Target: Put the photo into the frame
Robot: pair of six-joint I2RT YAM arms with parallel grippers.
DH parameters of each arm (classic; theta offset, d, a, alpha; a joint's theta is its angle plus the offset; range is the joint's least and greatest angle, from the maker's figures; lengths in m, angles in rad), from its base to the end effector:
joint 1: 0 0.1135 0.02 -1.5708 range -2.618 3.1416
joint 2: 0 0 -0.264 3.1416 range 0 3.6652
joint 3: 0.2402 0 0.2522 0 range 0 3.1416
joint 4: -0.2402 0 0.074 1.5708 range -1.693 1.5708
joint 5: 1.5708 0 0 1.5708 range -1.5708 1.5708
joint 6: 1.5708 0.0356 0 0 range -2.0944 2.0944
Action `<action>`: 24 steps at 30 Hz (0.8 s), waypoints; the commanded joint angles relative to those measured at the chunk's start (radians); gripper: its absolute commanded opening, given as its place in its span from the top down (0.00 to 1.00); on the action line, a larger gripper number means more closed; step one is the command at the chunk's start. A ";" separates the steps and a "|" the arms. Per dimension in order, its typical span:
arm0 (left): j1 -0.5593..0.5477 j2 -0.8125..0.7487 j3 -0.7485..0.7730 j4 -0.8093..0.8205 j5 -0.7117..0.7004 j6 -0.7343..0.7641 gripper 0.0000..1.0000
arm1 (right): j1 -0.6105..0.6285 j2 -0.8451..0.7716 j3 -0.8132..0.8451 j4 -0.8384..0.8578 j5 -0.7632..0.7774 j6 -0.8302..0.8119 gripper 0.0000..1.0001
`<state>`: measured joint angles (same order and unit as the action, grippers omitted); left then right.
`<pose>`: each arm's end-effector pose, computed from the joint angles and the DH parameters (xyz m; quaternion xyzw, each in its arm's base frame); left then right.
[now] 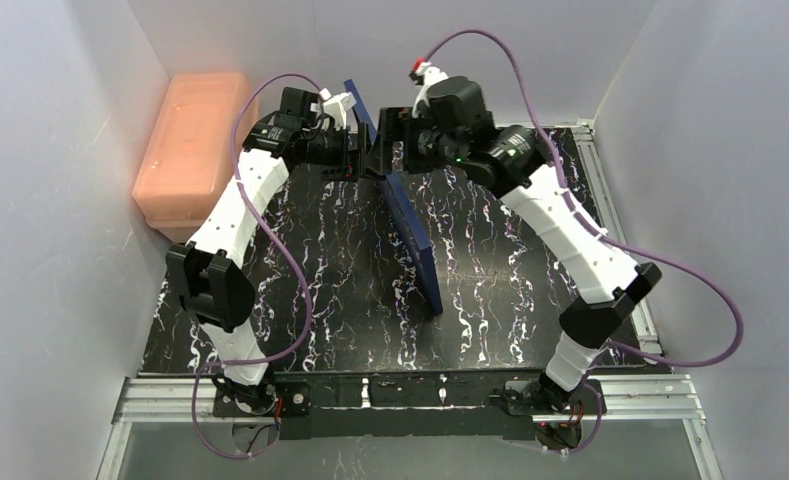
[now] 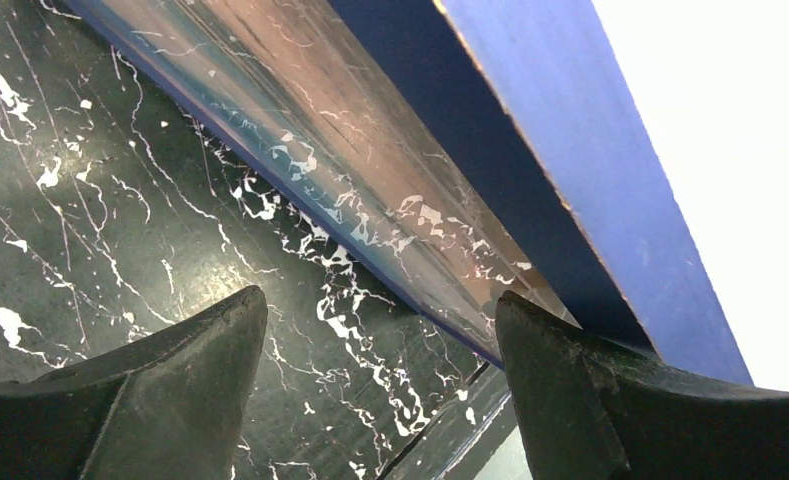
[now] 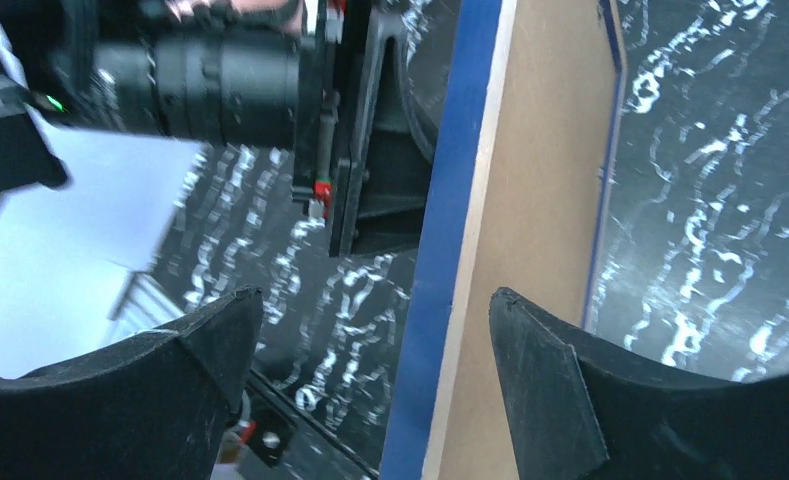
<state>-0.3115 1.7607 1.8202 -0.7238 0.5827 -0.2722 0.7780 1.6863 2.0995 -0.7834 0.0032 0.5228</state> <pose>0.3676 -0.1389 0.3833 0.1427 0.8585 -0.3680 0.3274 0.2514 0.2476 0.4894 -0.1041 0.8186 0.3410 0.4504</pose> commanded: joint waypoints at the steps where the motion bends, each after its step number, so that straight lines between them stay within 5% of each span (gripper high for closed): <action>1: -0.013 0.014 0.064 -0.033 0.000 0.023 0.18 | 0.055 0.072 0.118 -0.233 0.176 -0.155 0.10; 9: -0.013 0.031 0.068 -0.028 0.011 0.024 0.19 | 0.063 0.060 0.068 -0.217 0.177 -0.173 0.20; 18: -0.022 0.071 0.145 -0.053 0.001 0.048 0.20 | 0.055 0.035 0.060 -0.231 0.254 -0.201 0.53; 24: -0.010 0.010 0.112 -0.132 -0.022 0.110 0.18 | 0.022 0.009 0.008 -0.212 0.271 -0.205 0.57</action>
<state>-0.3294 1.8423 1.9327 -0.7719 0.5720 -0.2184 0.8299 1.7561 2.1361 -0.9993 0.2344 0.3351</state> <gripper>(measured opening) 0.810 0.431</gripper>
